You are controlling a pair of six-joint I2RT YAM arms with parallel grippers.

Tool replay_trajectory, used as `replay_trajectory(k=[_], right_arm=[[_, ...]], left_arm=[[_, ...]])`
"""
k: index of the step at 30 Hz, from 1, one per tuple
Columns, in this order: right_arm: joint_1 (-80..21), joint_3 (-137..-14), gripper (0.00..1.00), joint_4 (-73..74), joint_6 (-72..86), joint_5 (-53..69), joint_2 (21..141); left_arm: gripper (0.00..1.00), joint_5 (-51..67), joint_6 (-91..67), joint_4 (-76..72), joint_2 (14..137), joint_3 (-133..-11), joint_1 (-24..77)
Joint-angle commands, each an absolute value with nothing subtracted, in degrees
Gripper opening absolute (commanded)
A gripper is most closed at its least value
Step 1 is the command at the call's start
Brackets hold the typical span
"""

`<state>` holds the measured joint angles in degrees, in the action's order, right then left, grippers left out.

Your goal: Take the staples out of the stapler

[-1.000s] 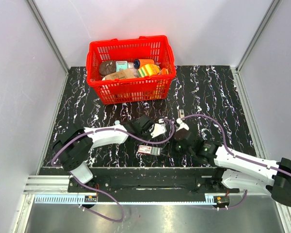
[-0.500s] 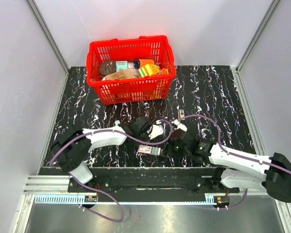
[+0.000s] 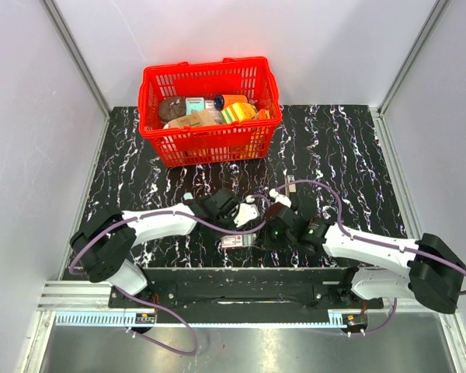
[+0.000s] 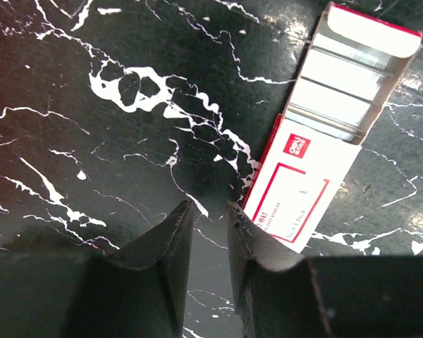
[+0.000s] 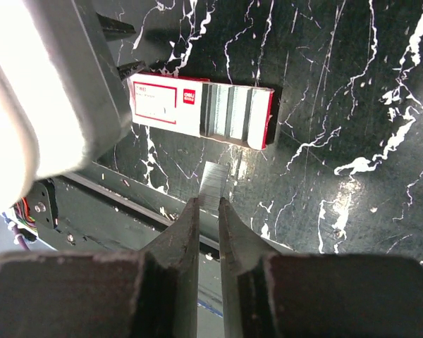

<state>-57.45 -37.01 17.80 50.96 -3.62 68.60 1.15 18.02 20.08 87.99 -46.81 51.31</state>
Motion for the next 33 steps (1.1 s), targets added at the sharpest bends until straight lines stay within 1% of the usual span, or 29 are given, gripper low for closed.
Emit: replay_trajectory(k=[1, 5, 10, 15, 17, 19, 24, 33], right_arm=[[-58.0, -40.0, 0.02, 15.6, 49.4, -5.1, 69.9], [-58.0, -41.7, 0.02, 15.6, 48.4, -5.0, 73.0], [-58.0, -43.5, 0.02, 15.5, 46.9, -5.1, 76.2], [-58.0, -45.0, 0.02, 15.7, 45.5, -5.4, 79.2], [-58.0, -45.0, 0.02, 15.5, 45.4, -5.3, 80.2], [-58.0, -45.0, 0.02, 15.2, 45.3, -5.3, 80.8], [-58.0, -45.4, 0.03, 14.6, 44.7, -5.5, 82.5], [-58.0, -46.6, 0.06, 13.7, 44.1, -5.1, 85.5]], left_arm=[[0.30, 3.7, 17.7, 20.0, 85.1, -46.7, 51.7], [0.31, 2.9, 17.5, 21.2, 83.0, -47.7, 51.3], [0.38, 2.0, 17.7, 22.2, 80.5, -50.9, 46.8], [0.44, 6.1, 16.1, 25.0, 79.1, -56.2, 39.5], [0.50, 8.9, 14.8, 25.9, 78.3, -57.7, 36.4], [0.52, 11.2, 13.7, 26.9, 77.4, -59.1, 34.1], [0.53, 13.6, 12.3, 28.5, 75.9, -60.6, 31.4], [0.53, 14.1, 11.3, 28.3, 75.8, -59.7, 30.8]])
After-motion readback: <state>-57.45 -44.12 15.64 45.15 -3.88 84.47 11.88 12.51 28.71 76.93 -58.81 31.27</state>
